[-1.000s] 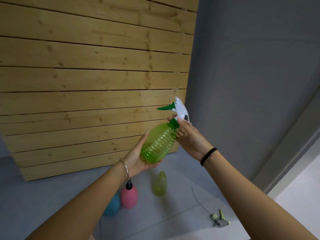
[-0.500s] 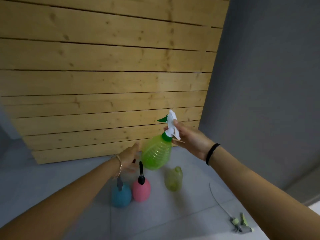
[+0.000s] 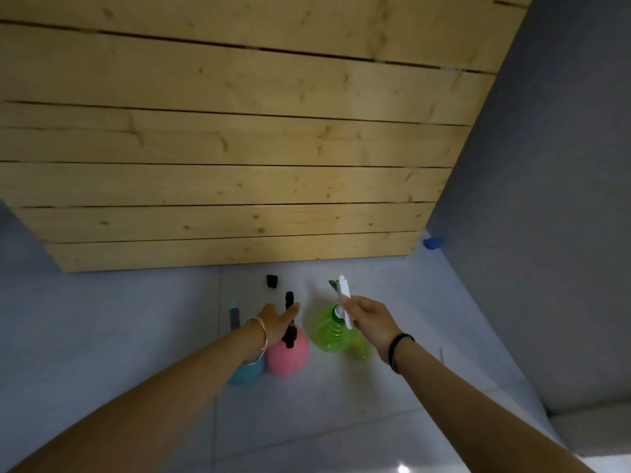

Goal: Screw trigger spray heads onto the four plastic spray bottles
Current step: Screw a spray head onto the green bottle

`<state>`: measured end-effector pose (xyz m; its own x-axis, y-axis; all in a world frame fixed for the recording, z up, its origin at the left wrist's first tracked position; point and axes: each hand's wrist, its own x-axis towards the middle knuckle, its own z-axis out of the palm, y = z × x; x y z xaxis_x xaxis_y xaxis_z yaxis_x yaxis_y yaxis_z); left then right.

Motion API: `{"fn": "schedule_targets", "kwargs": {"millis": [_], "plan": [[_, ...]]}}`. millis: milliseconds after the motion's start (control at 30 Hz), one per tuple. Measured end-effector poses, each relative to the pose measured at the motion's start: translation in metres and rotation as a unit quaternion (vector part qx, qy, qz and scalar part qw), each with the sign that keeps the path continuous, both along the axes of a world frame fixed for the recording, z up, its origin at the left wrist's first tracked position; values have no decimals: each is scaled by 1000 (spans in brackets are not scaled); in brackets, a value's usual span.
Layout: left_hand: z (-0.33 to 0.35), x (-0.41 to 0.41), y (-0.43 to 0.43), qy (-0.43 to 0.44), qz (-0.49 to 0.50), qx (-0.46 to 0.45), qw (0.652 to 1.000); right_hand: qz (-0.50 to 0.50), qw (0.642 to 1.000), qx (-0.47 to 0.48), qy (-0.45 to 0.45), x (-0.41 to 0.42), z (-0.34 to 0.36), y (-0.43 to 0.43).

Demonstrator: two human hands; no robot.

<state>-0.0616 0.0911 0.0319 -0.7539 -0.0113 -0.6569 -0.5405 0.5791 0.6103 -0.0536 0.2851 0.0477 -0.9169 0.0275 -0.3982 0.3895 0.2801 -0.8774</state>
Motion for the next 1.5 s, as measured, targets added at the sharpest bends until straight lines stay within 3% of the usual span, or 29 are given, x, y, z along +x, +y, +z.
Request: {"fn": "schedule_targets", "kwargs": {"millis": [333,533,867,1267,1500], "plan": [[-24,0,8,22,25,72,997,-4,999,-42,-34,1,-45,-8],[-28,6,12,6,106,120,987,-10,997,-65,-42,1,-50,-9],[-33,4,15,9,145,116,983,2,996,-74,-57,-1,-48,-1],[-31,1,13,9,167,80,983,61,998,-2,-4,0,-43,5],[-23,0,20,52,178,85,979,66,998,-11,-10,-4,-42,2]]}}
